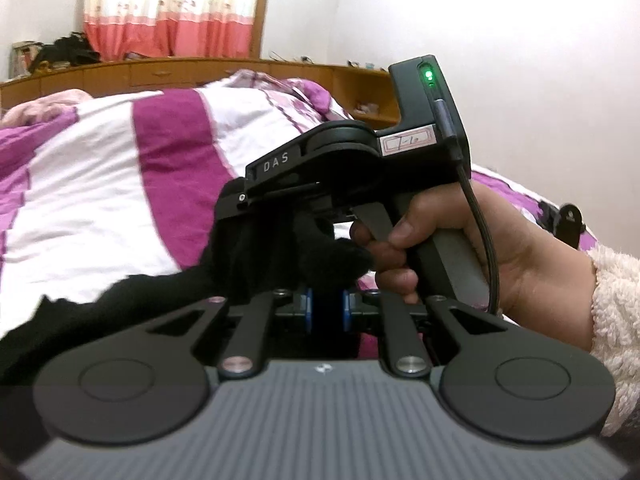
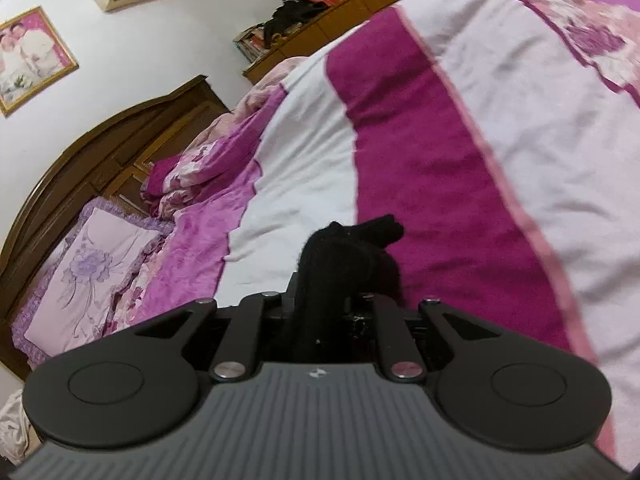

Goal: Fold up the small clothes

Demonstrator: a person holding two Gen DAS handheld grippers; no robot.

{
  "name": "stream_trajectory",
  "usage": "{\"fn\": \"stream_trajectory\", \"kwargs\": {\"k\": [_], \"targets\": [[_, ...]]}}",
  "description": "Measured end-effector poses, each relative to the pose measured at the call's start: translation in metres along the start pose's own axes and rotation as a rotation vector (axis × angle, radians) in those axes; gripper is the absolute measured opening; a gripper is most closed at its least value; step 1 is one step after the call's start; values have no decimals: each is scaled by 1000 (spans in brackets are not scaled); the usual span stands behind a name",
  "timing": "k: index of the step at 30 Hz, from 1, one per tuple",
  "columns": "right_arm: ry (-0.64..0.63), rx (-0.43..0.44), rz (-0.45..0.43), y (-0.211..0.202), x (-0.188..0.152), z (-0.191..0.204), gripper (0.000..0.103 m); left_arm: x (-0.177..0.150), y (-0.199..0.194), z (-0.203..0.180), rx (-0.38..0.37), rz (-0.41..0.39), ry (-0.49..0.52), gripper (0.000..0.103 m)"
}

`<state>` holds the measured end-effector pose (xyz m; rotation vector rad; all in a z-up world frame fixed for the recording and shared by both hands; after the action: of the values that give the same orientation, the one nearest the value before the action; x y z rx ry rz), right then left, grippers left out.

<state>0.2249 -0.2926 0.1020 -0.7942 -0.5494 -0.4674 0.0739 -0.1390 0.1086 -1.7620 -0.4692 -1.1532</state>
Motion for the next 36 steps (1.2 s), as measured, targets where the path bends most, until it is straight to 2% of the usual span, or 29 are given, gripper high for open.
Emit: {"fn": "stream_trajectory", "kwargs": {"k": [4,7,11,15,19,25,36], "targets": [[-84,29,2,17,-1,48,14,-8,-27,30,37,-42,-57,16],[-113,53,11,33,-9,72,14,-17,-39,52,55,-39,-114,16],[-137,50,26,50,-24,88,14,-31,-48,74,61,-36,-170,16],[-157,36,16,51,-29,94,14,-42,-56,82,38,-59,-141,14],[-185,7,-8,44,-34,103,14,-47,-68,89,-2,-104,-106,14],[-240,-88,-29,50,-44,138,14,-57,-81,115,-24,-102,-171,14],[-354,-235,104,122,-69,203,14,-102,-108,168,9,-79,-374,12]]}}
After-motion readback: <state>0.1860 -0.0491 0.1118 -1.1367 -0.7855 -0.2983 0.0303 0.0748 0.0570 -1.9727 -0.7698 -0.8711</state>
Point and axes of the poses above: each gripper's, at about its wrist camera, not at the fingertips, and y roughly the way its jaws point, z to its left, x to its top, the point moved 3 cm from there along y, roughly the way its jaws point, and after that the axes turned 6 degrees about z, right-handed, at the moved point
